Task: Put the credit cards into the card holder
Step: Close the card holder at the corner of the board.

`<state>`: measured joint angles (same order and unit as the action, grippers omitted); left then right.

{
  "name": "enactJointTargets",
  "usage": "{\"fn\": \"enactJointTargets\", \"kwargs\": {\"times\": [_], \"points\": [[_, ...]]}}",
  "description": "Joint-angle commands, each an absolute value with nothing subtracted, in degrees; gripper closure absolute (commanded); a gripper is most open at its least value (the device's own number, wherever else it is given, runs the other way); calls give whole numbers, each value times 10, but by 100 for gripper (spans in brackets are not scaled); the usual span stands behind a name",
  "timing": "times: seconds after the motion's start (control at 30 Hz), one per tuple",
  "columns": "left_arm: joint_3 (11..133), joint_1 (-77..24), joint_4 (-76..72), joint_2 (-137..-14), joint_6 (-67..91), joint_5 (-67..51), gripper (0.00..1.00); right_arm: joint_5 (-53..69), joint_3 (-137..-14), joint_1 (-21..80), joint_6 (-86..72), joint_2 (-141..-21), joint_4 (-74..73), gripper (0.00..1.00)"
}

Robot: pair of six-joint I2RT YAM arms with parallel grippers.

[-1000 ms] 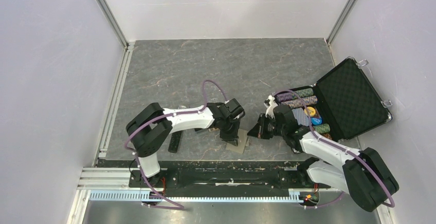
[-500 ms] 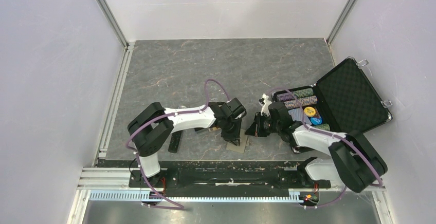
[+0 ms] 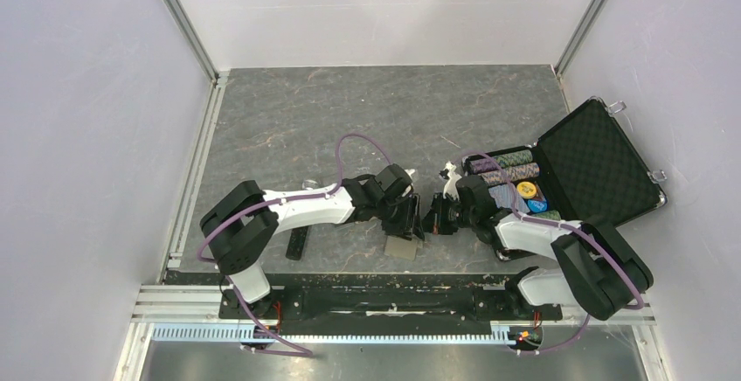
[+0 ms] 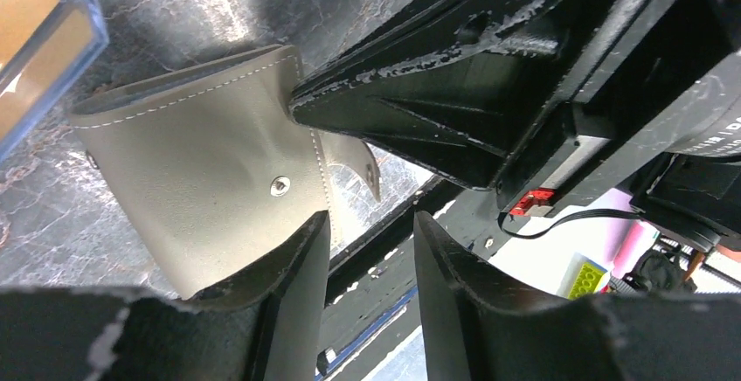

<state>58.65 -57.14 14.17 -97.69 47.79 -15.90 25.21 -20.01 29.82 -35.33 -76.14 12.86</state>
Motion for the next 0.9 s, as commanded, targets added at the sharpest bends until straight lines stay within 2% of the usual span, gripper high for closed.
{"fn": "enactJointTargets", "kwargs": {"times": [0.0,0.37,0.57,0.67,0.87], "points": [[600,-576,111,-981,489,-176,53,243,-191,299,-345,-757,128,100],[621,-575,122,-1015,480,-155,62,240,-192,299,-343,-750,119,100],[625,-575,120,-1017,478,-149,80,241,-192,299,-343,-750,117,100],[626,-575,122,-1015,475,-144,96,241,-192,299,-343,-750,117,100],[630,-576,176,-996,474,-102,98,240,-194,298,-341,-748,113,100]]}}
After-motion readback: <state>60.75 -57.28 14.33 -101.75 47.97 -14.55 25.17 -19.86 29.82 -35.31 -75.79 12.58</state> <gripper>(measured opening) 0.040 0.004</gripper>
